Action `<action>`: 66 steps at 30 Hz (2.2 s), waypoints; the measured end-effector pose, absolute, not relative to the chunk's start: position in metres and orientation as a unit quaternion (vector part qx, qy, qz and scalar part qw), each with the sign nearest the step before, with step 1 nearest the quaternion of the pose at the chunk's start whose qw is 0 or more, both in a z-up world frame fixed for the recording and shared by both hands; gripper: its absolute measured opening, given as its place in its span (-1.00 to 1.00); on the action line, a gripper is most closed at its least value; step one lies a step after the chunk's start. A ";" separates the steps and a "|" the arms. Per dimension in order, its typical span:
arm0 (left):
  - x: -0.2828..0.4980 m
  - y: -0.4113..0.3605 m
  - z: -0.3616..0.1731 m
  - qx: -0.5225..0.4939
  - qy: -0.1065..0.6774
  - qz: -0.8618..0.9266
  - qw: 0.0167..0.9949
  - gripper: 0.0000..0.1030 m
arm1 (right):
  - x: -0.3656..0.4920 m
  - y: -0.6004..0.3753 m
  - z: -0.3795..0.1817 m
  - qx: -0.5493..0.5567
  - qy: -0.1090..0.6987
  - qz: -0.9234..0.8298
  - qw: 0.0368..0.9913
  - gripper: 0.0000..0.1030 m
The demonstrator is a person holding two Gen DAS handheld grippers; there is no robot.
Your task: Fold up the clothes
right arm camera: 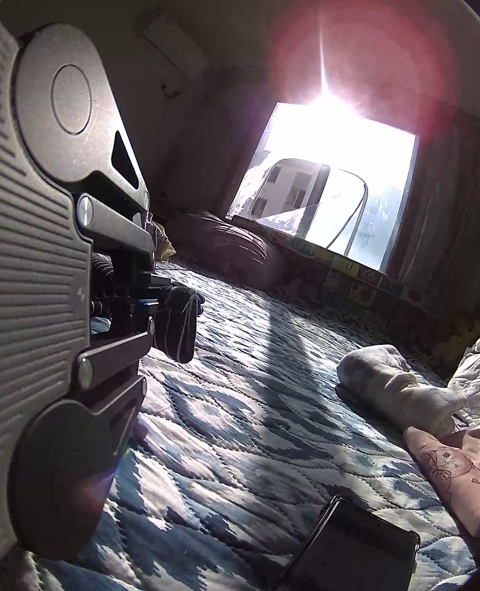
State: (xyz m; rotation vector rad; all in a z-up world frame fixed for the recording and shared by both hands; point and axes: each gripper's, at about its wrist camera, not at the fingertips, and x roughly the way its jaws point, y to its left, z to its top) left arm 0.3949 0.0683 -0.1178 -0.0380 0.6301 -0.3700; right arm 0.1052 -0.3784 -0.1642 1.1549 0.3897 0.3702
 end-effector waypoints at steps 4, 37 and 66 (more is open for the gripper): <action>0.396 0.052 -0.133 0.017 0.331 -0.201 0.922 -0.29 | 0.109 -0.378 -0.168 0.543 0.189 0.169 0.801 -0.87; 0.297 0.075 -0.099 -0.043 0.339 -0.223 0.913 -0.67 | 0.121 -0.380 -0.174 0.561 0.174 0.178 0.790 -0.87; 0.127 0.074 -0.141 -0.006 0.329 -0.250 0.911 -0.37 | 0.193 -0.345 -0.091 0.299 0.250 0.126 0.912 -0.87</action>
